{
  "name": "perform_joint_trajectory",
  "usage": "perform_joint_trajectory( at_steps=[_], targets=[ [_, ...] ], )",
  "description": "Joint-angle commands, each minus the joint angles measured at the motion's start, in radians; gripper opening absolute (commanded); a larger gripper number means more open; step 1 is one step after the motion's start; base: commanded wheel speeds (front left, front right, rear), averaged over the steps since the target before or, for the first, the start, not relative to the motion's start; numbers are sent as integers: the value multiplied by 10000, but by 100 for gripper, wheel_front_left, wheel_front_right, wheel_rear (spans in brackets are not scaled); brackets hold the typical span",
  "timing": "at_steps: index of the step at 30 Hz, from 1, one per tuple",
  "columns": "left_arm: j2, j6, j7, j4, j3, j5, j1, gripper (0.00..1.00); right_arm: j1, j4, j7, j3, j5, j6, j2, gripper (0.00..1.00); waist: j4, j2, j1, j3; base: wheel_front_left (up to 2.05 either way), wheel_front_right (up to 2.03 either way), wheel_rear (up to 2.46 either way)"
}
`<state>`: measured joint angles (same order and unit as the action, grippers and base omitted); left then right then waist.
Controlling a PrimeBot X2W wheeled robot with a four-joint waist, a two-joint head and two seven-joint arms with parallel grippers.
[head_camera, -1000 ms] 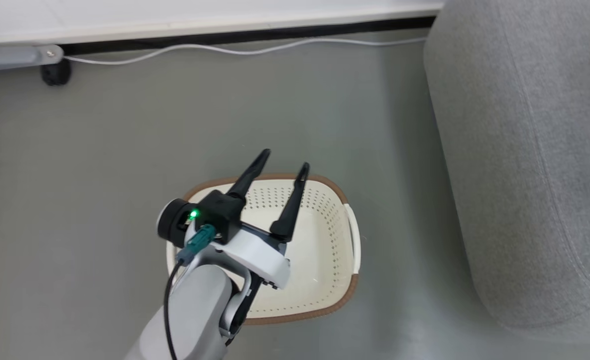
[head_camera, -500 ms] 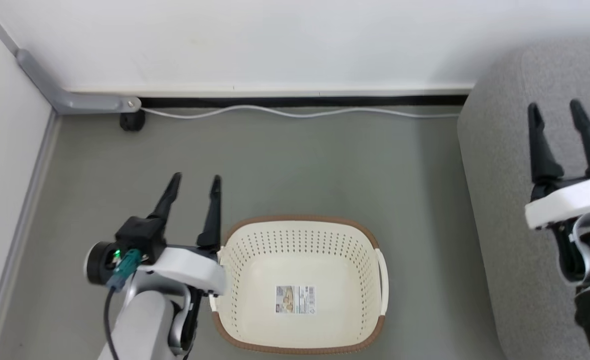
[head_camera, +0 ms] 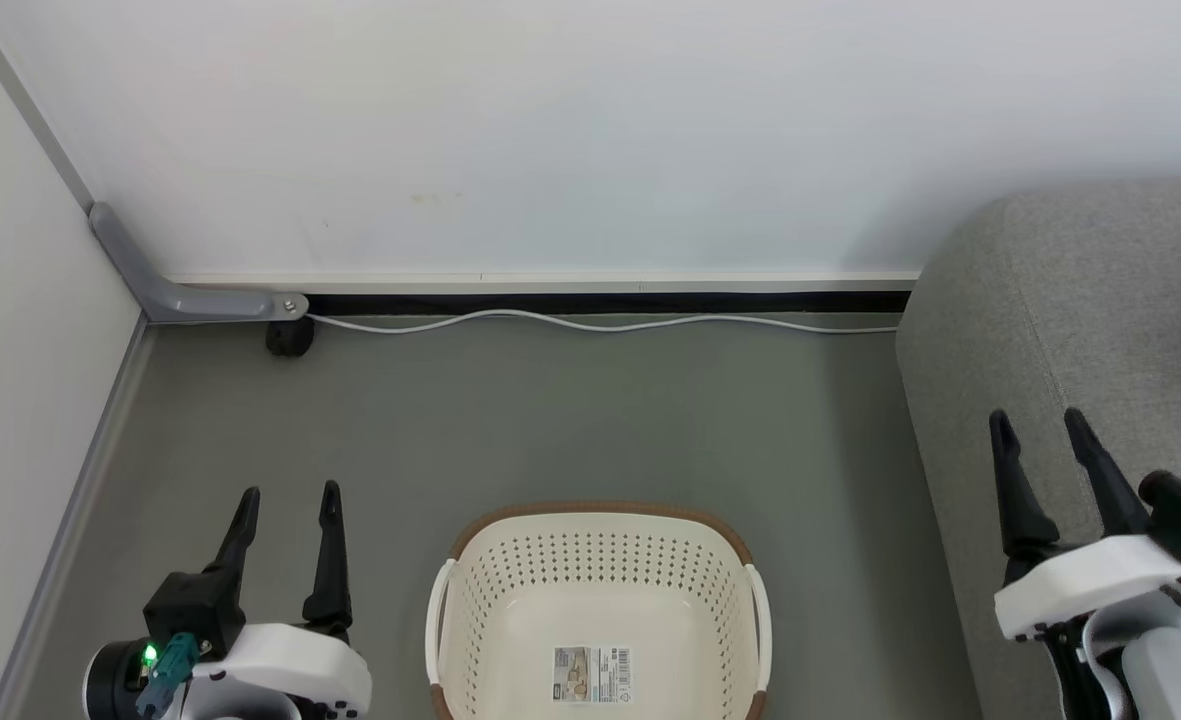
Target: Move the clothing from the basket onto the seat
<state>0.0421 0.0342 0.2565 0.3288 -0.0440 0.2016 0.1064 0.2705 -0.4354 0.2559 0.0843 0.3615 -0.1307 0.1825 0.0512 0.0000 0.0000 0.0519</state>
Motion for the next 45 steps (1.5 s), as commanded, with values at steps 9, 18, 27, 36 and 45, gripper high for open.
perform_joint_trajectory(
  at_steps=[9,18,27,36,45],
  targets=[
    [84,-42,53,-362,630,-47,-761,100,-1189,325,59,351,-350,0,-241,100,-386,0,0,-423,0,0,0],
    [83,177,53,-222,423,7,-951,100,-1198,375,59,542,-350,0,-209,100,-483,0,0,-416,0,0,0],
    [-9,92,-18,-12,117,258,-1092,0,-1375,45,-6,324,-271,0,-349,0,-493,0,0,-413,0,0,0],
    [-75,3,-253,300,220,977,-1145,0,-1600,-128,-215,211,394,0,-533,0,-494,0,23,-439,0,0,0],
    [-64,-123,-487,193,294,1980,-1076,0,-1603,27,-474,50,1314,0,-593,0,-496,0,1,-423,0,0,0]
  ],
)
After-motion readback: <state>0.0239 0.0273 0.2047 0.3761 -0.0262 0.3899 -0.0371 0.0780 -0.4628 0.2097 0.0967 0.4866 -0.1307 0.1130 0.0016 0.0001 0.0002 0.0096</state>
